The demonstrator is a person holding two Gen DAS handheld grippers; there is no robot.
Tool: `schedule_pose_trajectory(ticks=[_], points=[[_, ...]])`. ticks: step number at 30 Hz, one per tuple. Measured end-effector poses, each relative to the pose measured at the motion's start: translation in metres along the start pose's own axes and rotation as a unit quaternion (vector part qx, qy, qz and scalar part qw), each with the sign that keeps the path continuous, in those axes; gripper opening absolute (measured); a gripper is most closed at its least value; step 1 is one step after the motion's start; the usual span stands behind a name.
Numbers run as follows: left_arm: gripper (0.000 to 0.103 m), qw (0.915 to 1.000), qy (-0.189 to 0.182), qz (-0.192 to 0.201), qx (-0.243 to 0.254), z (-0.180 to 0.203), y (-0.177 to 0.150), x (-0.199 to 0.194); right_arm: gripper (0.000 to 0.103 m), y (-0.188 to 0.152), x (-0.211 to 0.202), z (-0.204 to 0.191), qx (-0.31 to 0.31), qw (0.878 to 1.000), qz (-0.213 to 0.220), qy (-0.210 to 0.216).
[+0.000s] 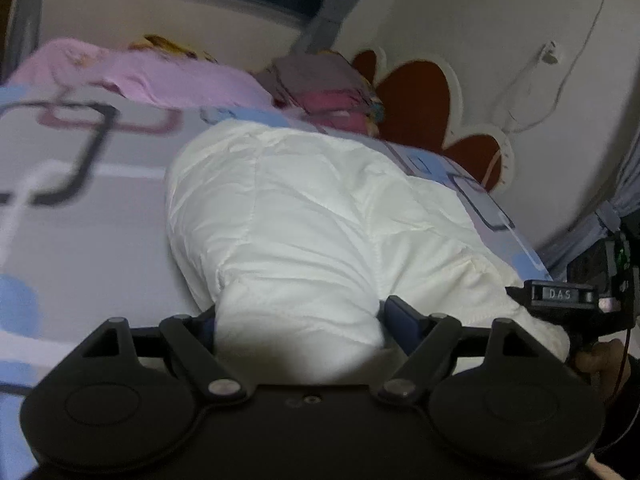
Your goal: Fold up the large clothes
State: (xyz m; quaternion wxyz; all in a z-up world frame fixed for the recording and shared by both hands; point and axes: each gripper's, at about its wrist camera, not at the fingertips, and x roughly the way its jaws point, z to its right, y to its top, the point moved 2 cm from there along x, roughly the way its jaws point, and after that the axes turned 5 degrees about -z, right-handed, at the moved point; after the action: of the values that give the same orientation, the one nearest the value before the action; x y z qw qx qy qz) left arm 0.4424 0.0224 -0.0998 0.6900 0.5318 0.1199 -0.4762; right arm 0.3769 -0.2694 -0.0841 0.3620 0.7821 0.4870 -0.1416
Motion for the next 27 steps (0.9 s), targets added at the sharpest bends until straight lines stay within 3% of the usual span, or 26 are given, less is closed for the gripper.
schedule_pose_trajectory(ticks=[9, 12, 14, 20, 22, 26, 27], points=[[0.078, 0.9961, 0.067, 0.017, -0.055, -0.121, -0.006, -0.059, 0.065, 0.004, 0.151, -0.094, -0.063, 0.995, -0.065, 0.030], [0.079, 0.9937, 0.076, 0.013, -0.081, -0.157, -0.019, -0.069, 0.065, -0.010, 0.197, -0.097, -0.055, 0.994, -0.092, 0.018], [0.080, 0.9931, 0.061, 0.010, -0.100, -0.172, -0.026, -0.066, 0.065, -0.018, 0.211, -0.086, -0.033, 0.995, -0.090, 0.016], [0.086, 0.9940, 0.055, 0.017, -0.093, -0.172, -0.027, -0.055, 0.066, -0.021, 0.209, -0.083, -0.021, 0.996, -0.081, -0.002], [0.089, 0.9939, 0.057, 0.017, -0.093, -0.171, -0.028, -0.058, 0.072, -0.020, 0.202, -0.090, -0.026, 0.997, -0.071, -0.027], [0.090, 0.9925, 0.078, 0.036, -0.087, -0.172, -0.036, -0.084, 0.075, -0.026, 0.152, -0.101, -0.040, 0.996, -0.018, -0.075], [0.086, 0.9917, 0.083, 0.045, -0.087, -0.170, -0.036, -0.093, 0.075, -0.026, 0.138, -0.105, -0.049, 0.995, -0.003, -0.085]])
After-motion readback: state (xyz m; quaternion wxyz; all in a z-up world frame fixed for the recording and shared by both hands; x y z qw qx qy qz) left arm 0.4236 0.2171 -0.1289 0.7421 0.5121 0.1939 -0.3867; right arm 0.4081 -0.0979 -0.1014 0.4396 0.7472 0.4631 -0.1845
